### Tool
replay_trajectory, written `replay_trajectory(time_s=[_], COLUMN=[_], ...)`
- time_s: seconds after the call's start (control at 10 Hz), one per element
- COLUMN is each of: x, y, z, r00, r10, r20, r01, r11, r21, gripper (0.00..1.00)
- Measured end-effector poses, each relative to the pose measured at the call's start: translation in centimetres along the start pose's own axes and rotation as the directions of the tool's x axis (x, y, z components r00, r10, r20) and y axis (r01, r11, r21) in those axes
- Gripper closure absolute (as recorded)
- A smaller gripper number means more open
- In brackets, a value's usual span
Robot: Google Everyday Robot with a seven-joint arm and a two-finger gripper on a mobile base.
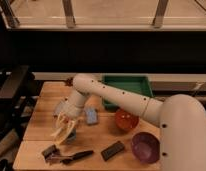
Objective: Place banana in plastic cup
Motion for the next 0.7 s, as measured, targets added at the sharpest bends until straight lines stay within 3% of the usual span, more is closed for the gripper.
replay_trajectory(time_s=[0.4,0.7], x=[0.6,2.9], y=[0.0,-1.0], z=[-4.0,-9.8], r00=[0.996,0.985], r10=[0.013,0.042], r20=[-0.089,-0.169], r01=[-0.01,-0.028], r11=[1.0,0.996], r21=[0.028,0.086], gripper=[0.2,0.2])
